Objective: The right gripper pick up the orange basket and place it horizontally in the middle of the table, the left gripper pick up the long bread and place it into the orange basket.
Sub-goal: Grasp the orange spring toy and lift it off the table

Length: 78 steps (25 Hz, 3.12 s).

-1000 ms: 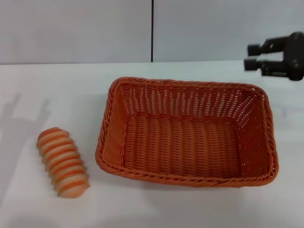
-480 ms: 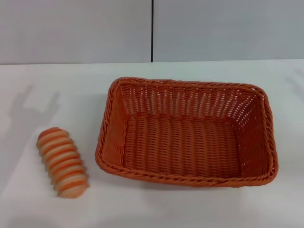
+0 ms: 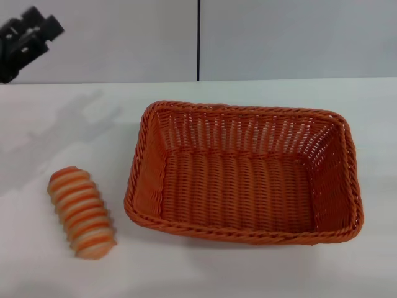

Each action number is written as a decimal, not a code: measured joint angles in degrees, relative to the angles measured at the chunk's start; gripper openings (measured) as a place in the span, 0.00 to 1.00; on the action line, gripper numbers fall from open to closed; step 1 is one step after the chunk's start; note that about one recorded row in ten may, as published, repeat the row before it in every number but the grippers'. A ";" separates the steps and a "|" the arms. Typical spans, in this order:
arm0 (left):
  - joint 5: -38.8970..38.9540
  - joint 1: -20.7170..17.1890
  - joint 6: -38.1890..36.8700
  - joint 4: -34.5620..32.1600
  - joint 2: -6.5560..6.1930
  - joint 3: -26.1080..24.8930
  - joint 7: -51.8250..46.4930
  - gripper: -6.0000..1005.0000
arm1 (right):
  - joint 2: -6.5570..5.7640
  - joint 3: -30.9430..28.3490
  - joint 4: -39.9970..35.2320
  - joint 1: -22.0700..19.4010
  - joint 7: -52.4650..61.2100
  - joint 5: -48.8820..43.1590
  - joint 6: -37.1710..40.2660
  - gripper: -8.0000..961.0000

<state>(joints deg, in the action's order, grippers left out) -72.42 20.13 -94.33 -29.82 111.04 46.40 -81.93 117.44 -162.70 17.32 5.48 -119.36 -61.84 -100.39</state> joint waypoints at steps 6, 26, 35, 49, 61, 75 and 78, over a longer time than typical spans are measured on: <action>-8.39 0.56 0.29 -6.75 -3.30 -0.13 -12.36 0.82 | -0.20 -2.13 -1.80 -0.59 -0.05 0.44 0.13 0.46; -40.25 -2.41 -1.51 -24.43 -0.83 -11.11 -15.79 0.81 | -0.30 -2.28 -5.11 -2.39 1.47 7.37 1.35 0.46; -43.52 -4.14 1.48 -23.73 1.82 -11.33 -10.34 0.81 | -0.20 -2.28 -5.13 -1.50 1.51 7.32 1.53 0.46; -46.22 -3.99 5.23 -17.38 3.32 -10.91 -4.49 0.80 | -0.42 -2.28 -5.20 -0.87 2.43 7.12 2.24 0.46; -46.25 -4.53 8.12 -16.93 5.05 -11.29 -1.27 0.79 | -0.46 -2.19 -5.19 -0.56 3.72 7.02 2.27 0.46; -46.42 -4.12 9.55 -13.68 5.01 -10.68 0.05 0.79 | -0.46 -1.95 -5.19 -0.46 4.10 6.99 2.31 0.46; -46.60 -4.08 9.71 -13.33 5.01 -10.64 0.06 0.79 | -0.46 -1.93 -5.19 -0.47 4.34 6.99 2.31 0.46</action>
<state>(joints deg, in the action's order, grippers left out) -119.02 16.05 -84.62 -43.15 116.05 35.75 -81.87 116.97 -164.62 12.13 5.02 -115.02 -54.85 -98.08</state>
